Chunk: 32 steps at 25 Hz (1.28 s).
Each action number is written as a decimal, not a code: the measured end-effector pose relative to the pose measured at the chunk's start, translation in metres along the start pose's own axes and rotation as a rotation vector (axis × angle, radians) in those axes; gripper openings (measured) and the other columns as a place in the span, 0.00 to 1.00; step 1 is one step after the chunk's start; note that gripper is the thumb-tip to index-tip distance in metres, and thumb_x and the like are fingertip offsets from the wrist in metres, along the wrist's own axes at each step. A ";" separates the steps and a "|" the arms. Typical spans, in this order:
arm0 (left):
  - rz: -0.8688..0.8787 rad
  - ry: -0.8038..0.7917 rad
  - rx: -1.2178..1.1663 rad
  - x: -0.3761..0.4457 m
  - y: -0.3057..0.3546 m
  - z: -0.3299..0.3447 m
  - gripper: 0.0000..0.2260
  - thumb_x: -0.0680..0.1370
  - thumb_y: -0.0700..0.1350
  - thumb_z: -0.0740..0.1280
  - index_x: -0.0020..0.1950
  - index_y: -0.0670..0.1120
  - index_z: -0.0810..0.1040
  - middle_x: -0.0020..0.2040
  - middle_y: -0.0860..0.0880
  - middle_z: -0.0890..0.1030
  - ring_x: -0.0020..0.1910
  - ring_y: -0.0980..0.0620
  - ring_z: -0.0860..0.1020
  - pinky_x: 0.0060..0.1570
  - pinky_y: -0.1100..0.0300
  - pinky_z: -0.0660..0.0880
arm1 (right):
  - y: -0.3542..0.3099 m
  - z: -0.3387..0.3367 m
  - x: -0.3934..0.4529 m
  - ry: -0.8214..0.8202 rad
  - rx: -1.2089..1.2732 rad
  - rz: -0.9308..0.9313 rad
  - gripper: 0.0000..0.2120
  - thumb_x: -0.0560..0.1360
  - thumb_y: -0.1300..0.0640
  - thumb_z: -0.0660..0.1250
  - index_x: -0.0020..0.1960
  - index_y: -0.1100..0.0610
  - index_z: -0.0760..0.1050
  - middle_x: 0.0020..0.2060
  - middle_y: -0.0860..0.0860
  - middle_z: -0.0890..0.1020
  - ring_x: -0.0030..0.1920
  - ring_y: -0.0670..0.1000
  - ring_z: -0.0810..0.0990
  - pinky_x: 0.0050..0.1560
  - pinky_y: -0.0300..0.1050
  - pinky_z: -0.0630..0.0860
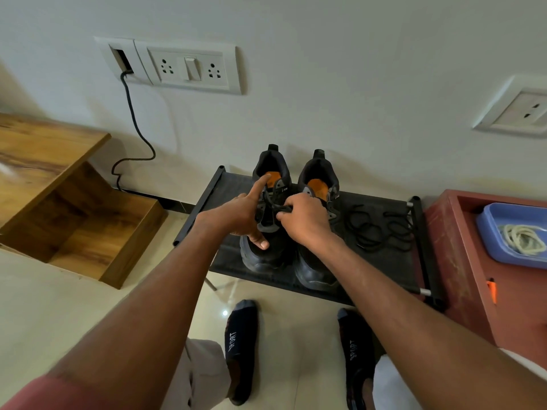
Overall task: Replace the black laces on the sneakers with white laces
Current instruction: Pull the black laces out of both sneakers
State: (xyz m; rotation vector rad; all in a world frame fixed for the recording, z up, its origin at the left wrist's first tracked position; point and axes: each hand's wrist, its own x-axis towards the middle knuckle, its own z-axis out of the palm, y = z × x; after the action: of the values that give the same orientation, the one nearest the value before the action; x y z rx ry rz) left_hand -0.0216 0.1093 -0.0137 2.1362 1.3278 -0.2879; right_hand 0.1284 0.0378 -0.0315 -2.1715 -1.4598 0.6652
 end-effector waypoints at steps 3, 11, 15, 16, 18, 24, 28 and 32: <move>-0.004 0.001 -0.017 -0.001 -0.001 0.000 0.70 0.63 0.46 0.87 0.78 0.68 0.30 0.77 0.38 0.68 0.74 0.34 0.70 0.71 0.35 0.69 | -0.006 -0.009 0.002 0.001 0.767 0.407 0.05 0.83 0.64 0.64 0.55 0.58 0.77 0.50 0.57 0.83 0.45 0.53 0.85 0.38 0.49 0.85; -0.003 -0.007 0.015 -0.003 0.001 -0.005 0.69 0.63 0.48 0.86 0.79 0.68 0.32 0.81 0.39 0.60 0.78 0.32 0.64 0.72 0.30 0.67 | -0.012 -0.062 -0.001 0.064 1.372 0.493 0.06 0.86 0.61 0.61 0.57 0.63 0.74 0.38 0.56 0.78 0.34 0.56 0.85 0.32 0.46 0.81; 0.110 0.219 -0.029 -0.003 0.018 -0.016 0.56 0.66 0.54 0.84 0.84 0.56 0.50 0.80 0.42 0.60 0.79 0.35 0.60 0.75 0.35 0.63 | 0.002 -0.077 -0.004 -0.082 0.432 0.142 0.07 0.81 0.57 0.71 0.56 0.61 0.79 0.44 0.56 0.85 0.40 0.56 0.88 0.33 0.45 0.80; 0.164 0.283 -0.077 -0.004 0.026 -0.016 0.50 0.69 0.54 0.83 0.83 0.53 0.56 0.77 0.42 0.65 0.76 0.38 0.64 0.73 0.41 0.66 | 0.005 -0.081 -0.004 -0.083 0.342 0.103 0.06 0.79 0.58 0.73 0.54 0.60 0.80 0.45 0.57 0.86 0.42 0.57 0.88 0.34 0.46 0.81; 0.273 0.337 -0.187 -0.007 0.046 -0.012 0.39 0.73 0.51 0.80 0.80 0.50 0.65 0.70 0.45 0.74 0.70 0.44 0.73 0.66 0.53 0.71 | 0.010 -0.094 -0.002 -0.101 0.335 0.085 0.06 0.77 0.59 0.75 0.52 0.59 0.81 0.46 0.58 0.86 0.42 0.58 0.88 0.36 0.49 0.84; 0.398 0.391 -0.186 -0.003 0.095 0.005 0.27 0.78 0.45 0.76 0.75 0.48 0.72 0.62 0.46 0.81 0.62 0.47 0.79 0.62 0.50 0.77 | 0.060 -0.129 0.004 -0.067 -0.014 0.157 0.23 0.74 0.60 0.78 0.68 0.60 0.79 0.53 0.59 0.84 0.41 0.56 0.86 0.45 0.51 0.86; 0.464 0.376 -0.135 0.009 0.128 0.023 0.22 0.79 0.48 0.74 0.71 0.48 0.76 0.57 0.50 0.81 0.57 0.48 0.80 0.54 0.54 0.77 | 0.095 -0.132 0.003 -0.266 -0.190 0.261 0.20 0.76 0.58 0.77 0.65 0.62 0.80 0.54 0.59 0.84 0.49 0.57 0.83 0.50 0.50 0.81; 0.499 0.357 -0.068 0.023 0.157 0.041 0.17 0.79 0.48 0.73 0.67 0.46 0.80 0.58 0.46 0.82 0.57 0.47 0.80 0.55 0.53 0.78 | 0.123 -0.133 0.004 -0.205 -0.143 0.265 0.15 0.79 0.62 0.72 0.65 0.54 0.80 0.60 0.54 0.81 0.54 0.53 0.80 0.57 0.51 0.80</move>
State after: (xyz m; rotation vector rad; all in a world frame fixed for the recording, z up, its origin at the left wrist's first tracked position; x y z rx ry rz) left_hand 0.1313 0.0521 0.0014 2.4440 0.9127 0.3498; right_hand 0.2996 -0.0135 -0.0008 -2.4987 -1.3655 0.9241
